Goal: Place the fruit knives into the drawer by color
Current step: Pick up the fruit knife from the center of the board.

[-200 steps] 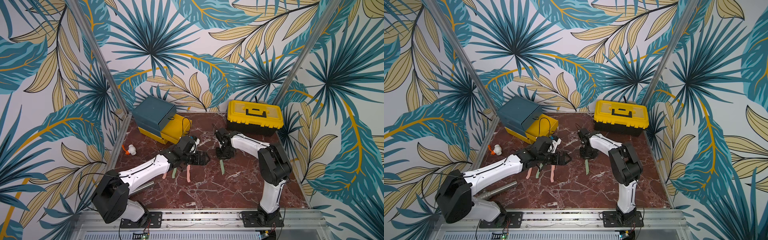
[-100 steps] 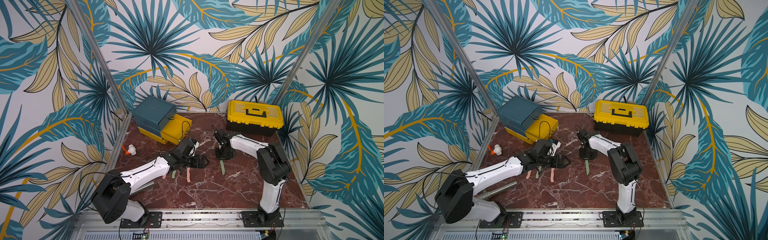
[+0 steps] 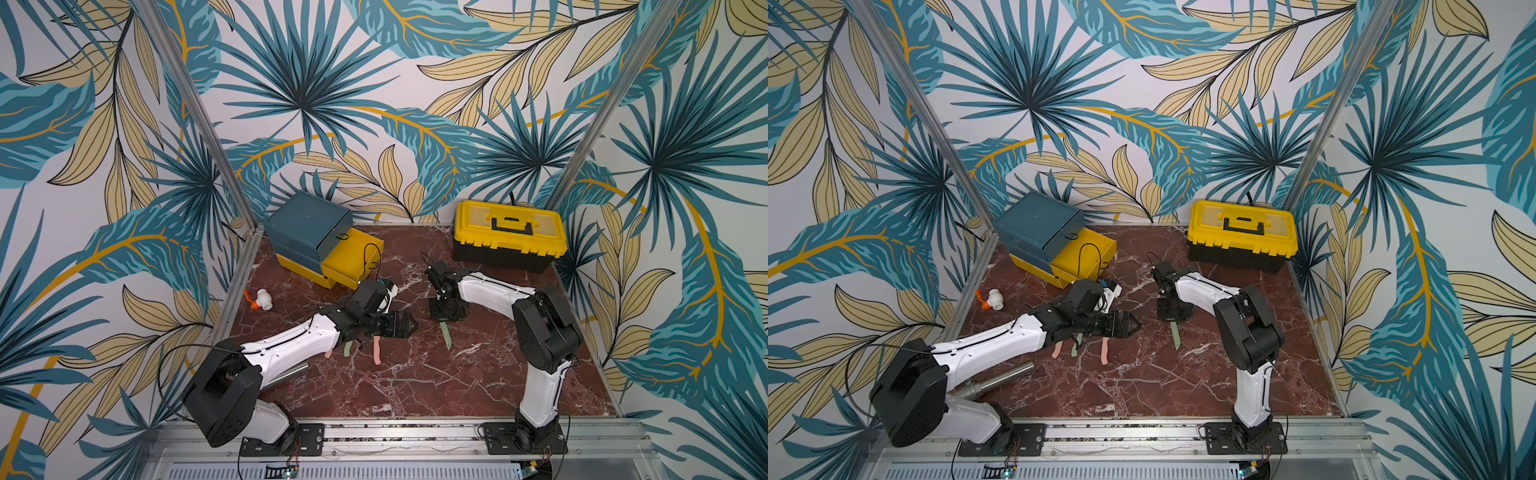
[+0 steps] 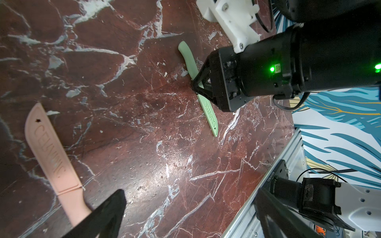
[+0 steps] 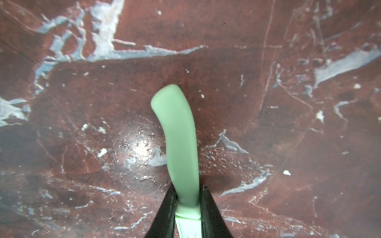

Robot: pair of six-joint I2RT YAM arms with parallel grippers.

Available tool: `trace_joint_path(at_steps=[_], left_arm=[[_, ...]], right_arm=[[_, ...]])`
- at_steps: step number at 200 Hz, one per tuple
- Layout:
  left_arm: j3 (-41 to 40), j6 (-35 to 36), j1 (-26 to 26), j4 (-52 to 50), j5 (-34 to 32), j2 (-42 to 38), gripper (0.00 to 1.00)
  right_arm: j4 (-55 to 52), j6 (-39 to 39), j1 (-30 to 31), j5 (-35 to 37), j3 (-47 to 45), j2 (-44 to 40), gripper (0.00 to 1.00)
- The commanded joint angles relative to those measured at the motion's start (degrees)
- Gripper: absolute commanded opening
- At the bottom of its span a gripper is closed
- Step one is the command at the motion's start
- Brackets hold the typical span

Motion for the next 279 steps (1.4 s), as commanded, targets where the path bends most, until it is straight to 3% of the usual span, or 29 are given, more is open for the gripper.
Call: trace_joint_path(at_steps=[1,29,54,279], left_arm=[[-0.77,1.02,0.32,0.44,0.58,-1.48,1.0],[-1.13,0.9,0.51,0.44,0.62,-1.81,1.0],[-1.71,0.58,0.45,0.79,0.16,-2.26,1.0],[-0.38,0.18,0.75,1.24,-1.53,-0.85,1.0]], right_arm=[[0.14,1.06,0.49,-0.97,-2.66,3.22,0.21],[0.21,1.07,0.44,-1.09,-2.66,3.69,0.16],[0.15,0.81,0.46,-1.25,-2.75,3.77,0.0],[-5.13,0.79,0.21,-0.4,2.04,-4.59,0.0]])
